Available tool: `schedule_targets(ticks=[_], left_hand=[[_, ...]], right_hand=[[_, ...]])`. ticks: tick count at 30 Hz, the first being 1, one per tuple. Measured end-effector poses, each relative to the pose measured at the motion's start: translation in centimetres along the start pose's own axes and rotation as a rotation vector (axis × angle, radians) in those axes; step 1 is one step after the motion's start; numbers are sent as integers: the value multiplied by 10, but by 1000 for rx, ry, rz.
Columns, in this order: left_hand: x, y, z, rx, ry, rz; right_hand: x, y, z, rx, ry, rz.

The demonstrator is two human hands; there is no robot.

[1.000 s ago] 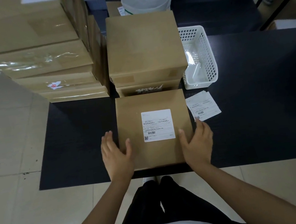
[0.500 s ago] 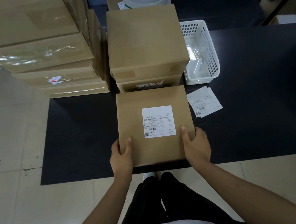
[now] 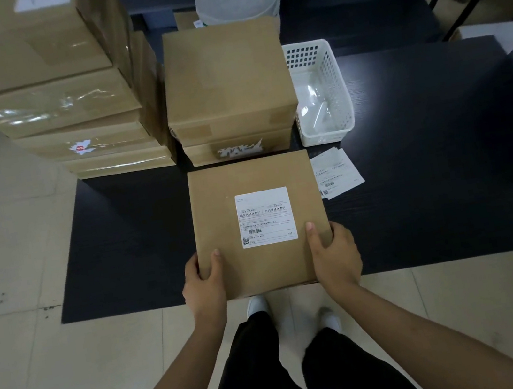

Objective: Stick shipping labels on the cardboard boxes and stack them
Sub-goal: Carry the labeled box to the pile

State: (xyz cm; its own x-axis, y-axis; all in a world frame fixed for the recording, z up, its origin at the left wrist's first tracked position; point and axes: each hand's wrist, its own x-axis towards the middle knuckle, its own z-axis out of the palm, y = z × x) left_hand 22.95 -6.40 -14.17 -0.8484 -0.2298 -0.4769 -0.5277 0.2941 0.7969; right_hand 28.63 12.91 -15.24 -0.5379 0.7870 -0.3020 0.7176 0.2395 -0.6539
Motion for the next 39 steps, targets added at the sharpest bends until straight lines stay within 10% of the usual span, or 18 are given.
schedule_targets(ticks=[17,39], left_hand=[[-175,8,191,16,-95,99],[-112,123,373,82,-136,147]], right_hand=[[83,147,-207,9,95,-15],[293,112,-264,34,73,35]])
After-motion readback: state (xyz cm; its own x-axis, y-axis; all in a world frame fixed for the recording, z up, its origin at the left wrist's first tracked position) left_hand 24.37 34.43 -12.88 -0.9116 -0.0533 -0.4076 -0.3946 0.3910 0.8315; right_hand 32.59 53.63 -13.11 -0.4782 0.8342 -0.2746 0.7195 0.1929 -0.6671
